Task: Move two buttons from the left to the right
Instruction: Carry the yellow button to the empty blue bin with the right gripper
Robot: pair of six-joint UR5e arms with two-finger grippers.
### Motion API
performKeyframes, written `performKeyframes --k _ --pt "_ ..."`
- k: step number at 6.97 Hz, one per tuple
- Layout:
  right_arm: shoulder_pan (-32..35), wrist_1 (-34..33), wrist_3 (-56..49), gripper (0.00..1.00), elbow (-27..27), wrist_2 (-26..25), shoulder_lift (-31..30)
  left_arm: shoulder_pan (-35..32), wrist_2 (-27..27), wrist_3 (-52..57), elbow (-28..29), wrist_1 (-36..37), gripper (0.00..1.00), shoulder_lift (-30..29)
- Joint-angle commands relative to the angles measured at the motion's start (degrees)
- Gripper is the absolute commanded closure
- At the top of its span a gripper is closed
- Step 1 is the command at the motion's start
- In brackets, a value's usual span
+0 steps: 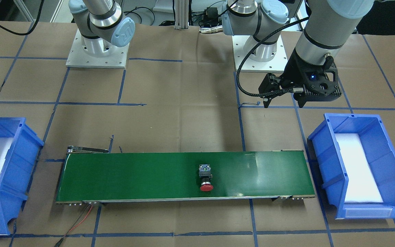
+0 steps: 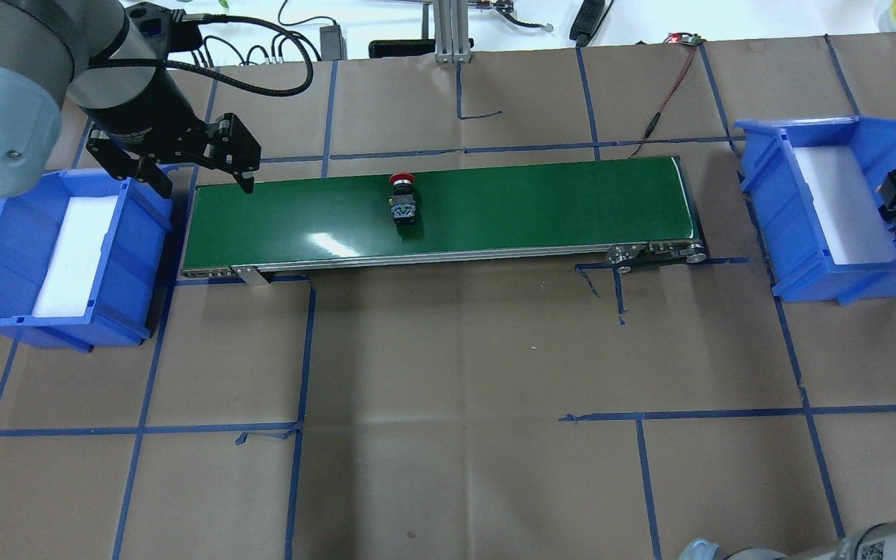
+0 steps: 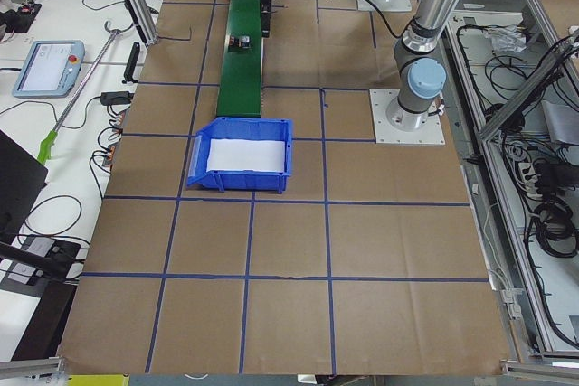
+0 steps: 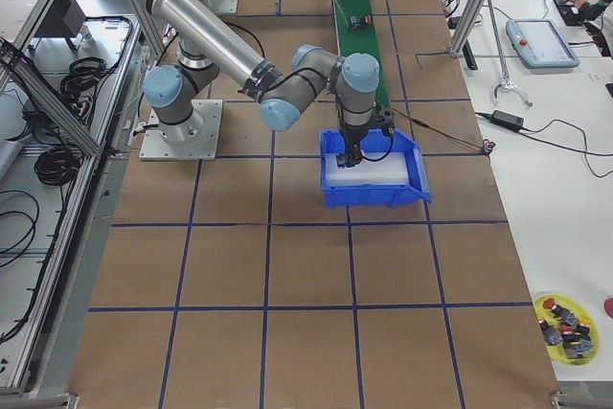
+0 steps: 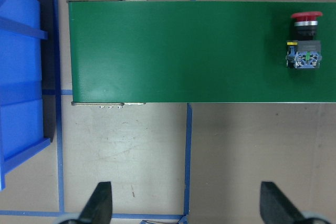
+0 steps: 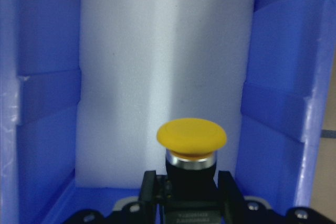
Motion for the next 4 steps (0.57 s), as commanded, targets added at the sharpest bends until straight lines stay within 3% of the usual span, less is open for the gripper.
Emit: performKeyframes --k 1,4 --pt "-0.08 -0.88 -0.39 0.95 0.69 -0.01 3.29 0.00 0.00 0.00 -0.02 0.00 0.00 -0.05" --pt "0.10 -1.76 -0.38 0.95 2.18 -0.09 5.49 0.00 0.00 0.00 -0.02 0.00 0.00 -0.05"
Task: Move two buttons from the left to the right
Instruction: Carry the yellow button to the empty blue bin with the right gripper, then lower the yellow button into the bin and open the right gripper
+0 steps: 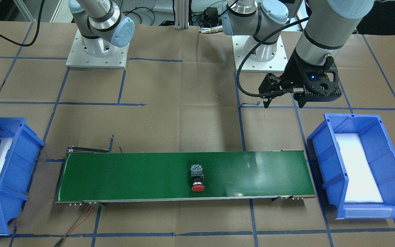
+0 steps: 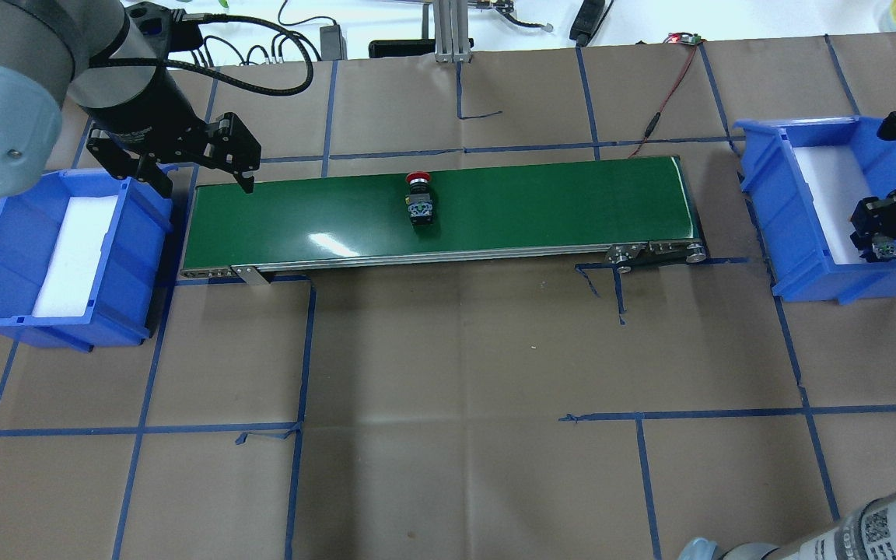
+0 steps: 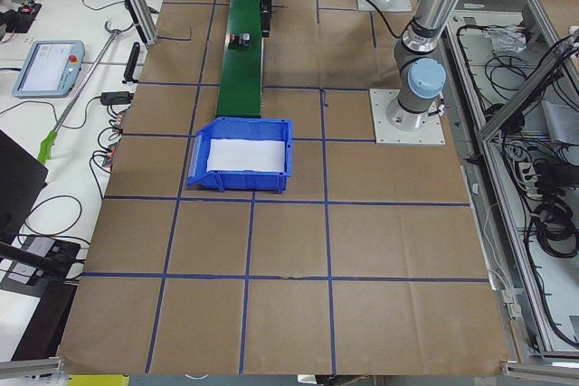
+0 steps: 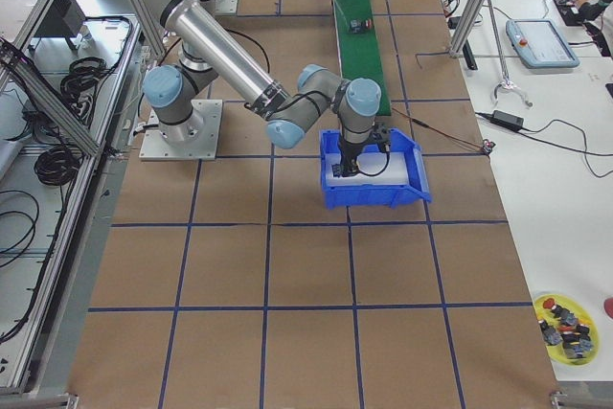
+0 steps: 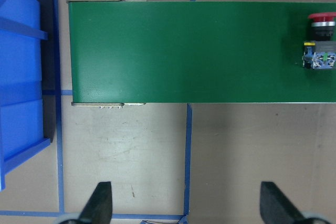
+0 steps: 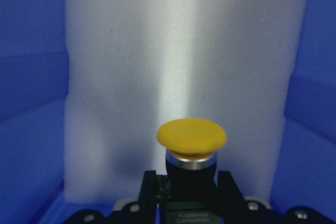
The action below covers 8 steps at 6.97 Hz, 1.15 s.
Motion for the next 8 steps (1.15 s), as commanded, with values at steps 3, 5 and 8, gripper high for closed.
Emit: performKeyframes --k 3,5,8 --pt "0.30 -0.43 0.17 0.91 1.25 0.26 2.45 0.00 -0.09 0.00 0.03 0.00 0.00 0.00" --pt "0.39 -0.43 0.35 0.24 1.08 2.88 2.80 0.00 -0.09 0.00 -0.06 0.00 0.00 0.00" --pt "0.30 -0.34 0.35 0.13 0.20 3.43 2.37 0.00 -0.18 0.00 -0.06 0.00 0.00 0.00"
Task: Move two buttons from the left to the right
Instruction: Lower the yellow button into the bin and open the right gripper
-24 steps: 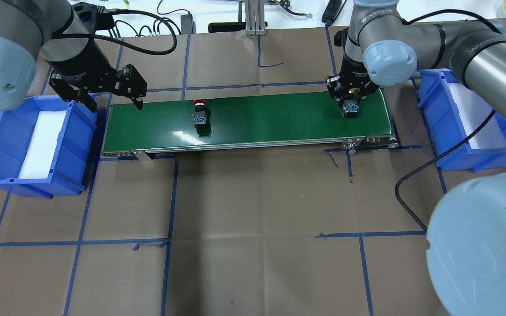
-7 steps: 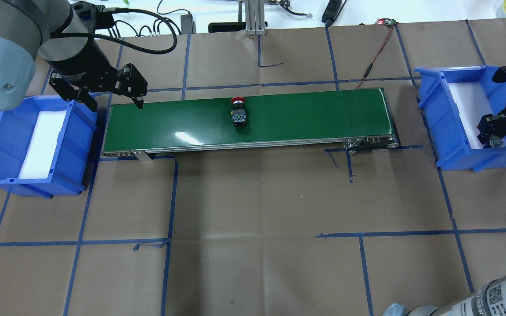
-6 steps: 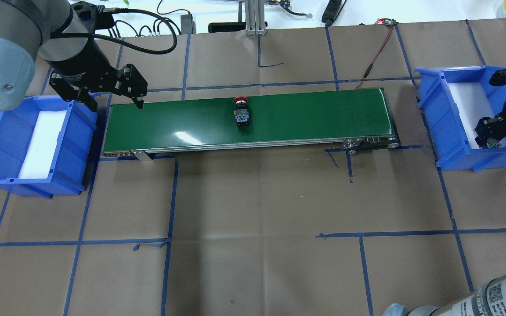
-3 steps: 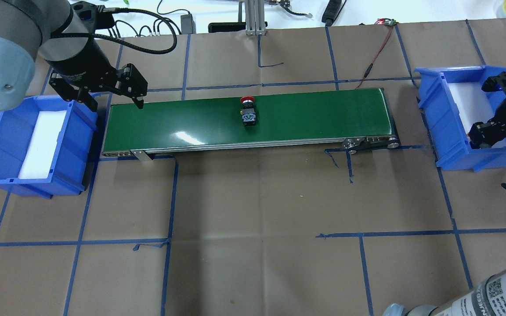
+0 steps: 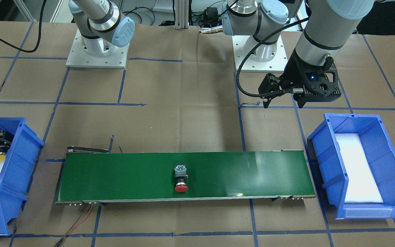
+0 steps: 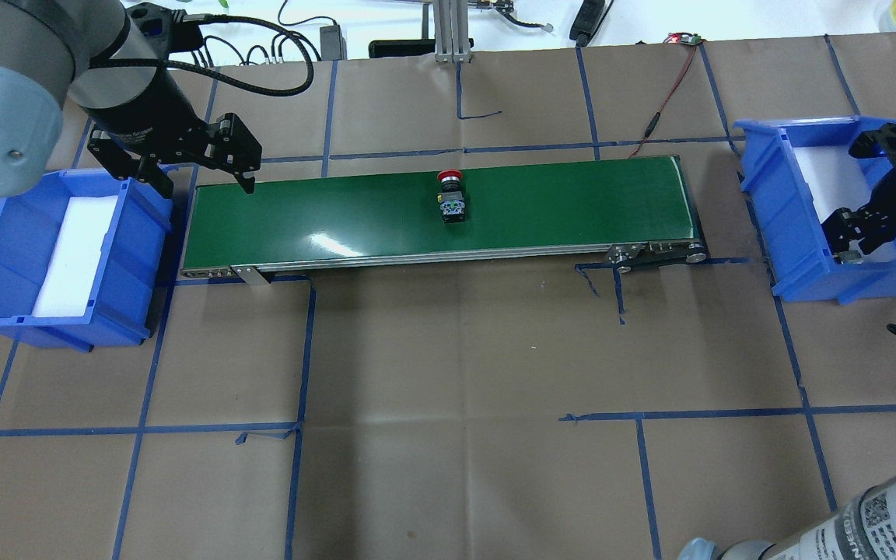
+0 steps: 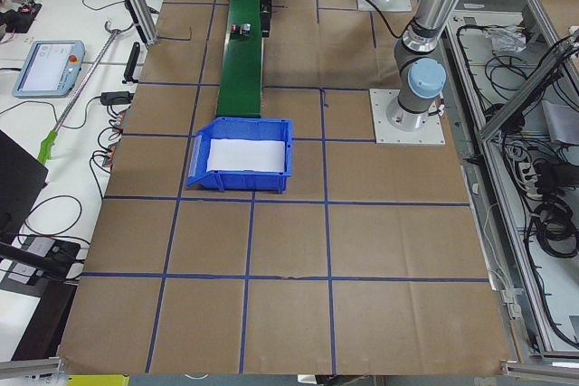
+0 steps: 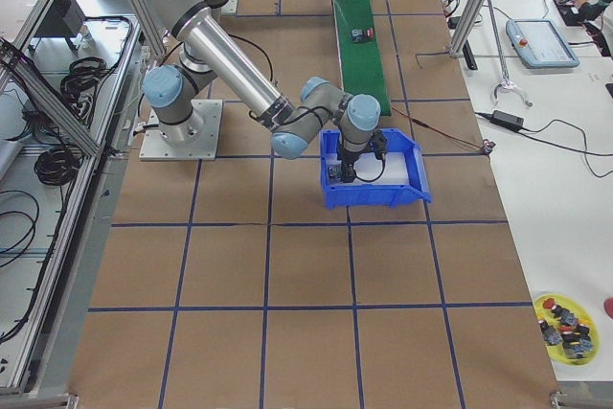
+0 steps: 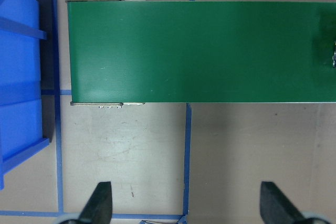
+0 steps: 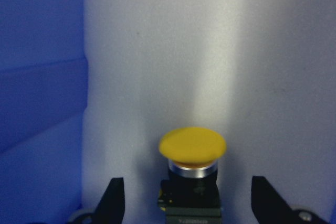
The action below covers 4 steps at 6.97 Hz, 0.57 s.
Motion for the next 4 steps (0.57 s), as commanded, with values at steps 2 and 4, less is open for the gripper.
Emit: performKeyframes --k 2,4 --pt "0.02 0.80 0.00 0.13 -1.95 -0.47 -1.30 0.00 -0.01 0.00 0.08 0.00 0.00 0.00" --pt "0.80 1.07 0.79 0.01 -2.13 -0.13 -4.98 0.00 -0.01 0.00 0.08 0.00 0.00 0.00"
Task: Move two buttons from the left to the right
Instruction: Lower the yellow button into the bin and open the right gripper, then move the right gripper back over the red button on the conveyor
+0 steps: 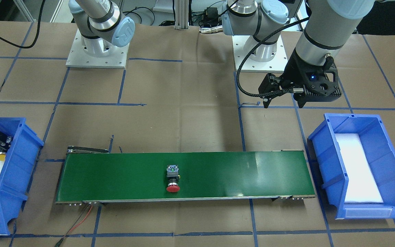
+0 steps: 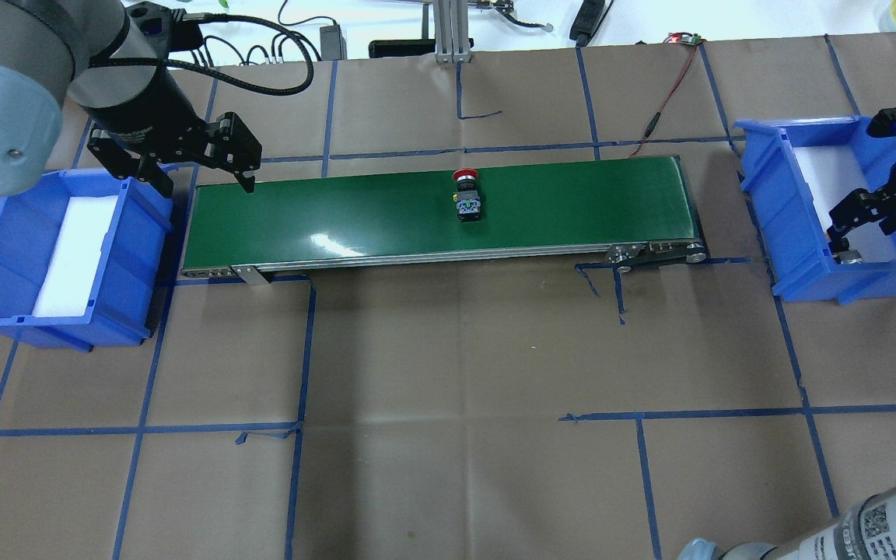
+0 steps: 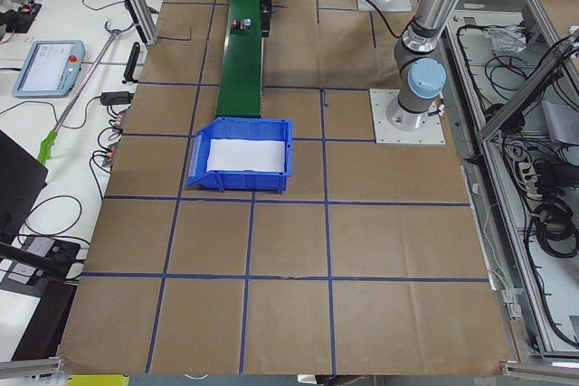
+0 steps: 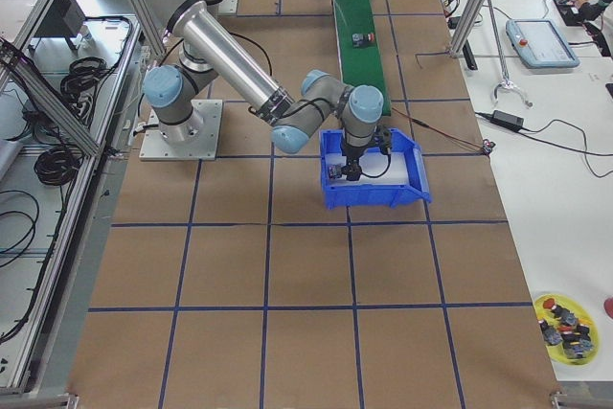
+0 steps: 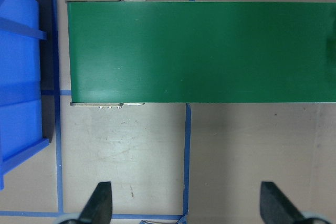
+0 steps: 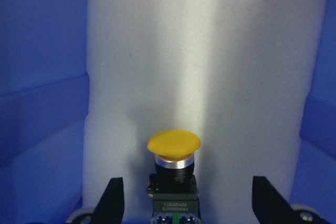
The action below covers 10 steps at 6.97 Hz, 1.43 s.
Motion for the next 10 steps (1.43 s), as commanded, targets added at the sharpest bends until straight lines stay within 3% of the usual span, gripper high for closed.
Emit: performKeyframes --k 1,2,3,4,8,10 --pt "2.81 0.21 0.95 0.01 -2.38 -0.01 -3.88 0.00 0.00 0.00 0.01 0.00 0.00 0.06" --pt "5.35 1.95 2.87 0.01 -6.49 -0.63 -4.85 0.00 0.00 -0.17 0.01 0.00 0.00 -0.03" --pt "8.51 11.10 11.24 0.01 -10.97 -0.72 -6.00 0.00 0.09 -0.61 0.01 0.00 0.00 -0.03" --pt "11.76 15.11 22.12 0.01 -13.01 -0.63 -6.53 0.00 0.09 -0.96 0.01 0.00 0.00 -0.03" --pt "27.58 16.65 41.52 0.01 -12.86 -5.10 -7.94 -0.88 0.35 -3.08 0.36 0.09 0.00 -0.29" --pt "31.03 15.77 45.85 0.01 -12.42 -5.03 -6.98 -0.88 0.44 -2.73 0.36 0.09 0.00 -0.38"
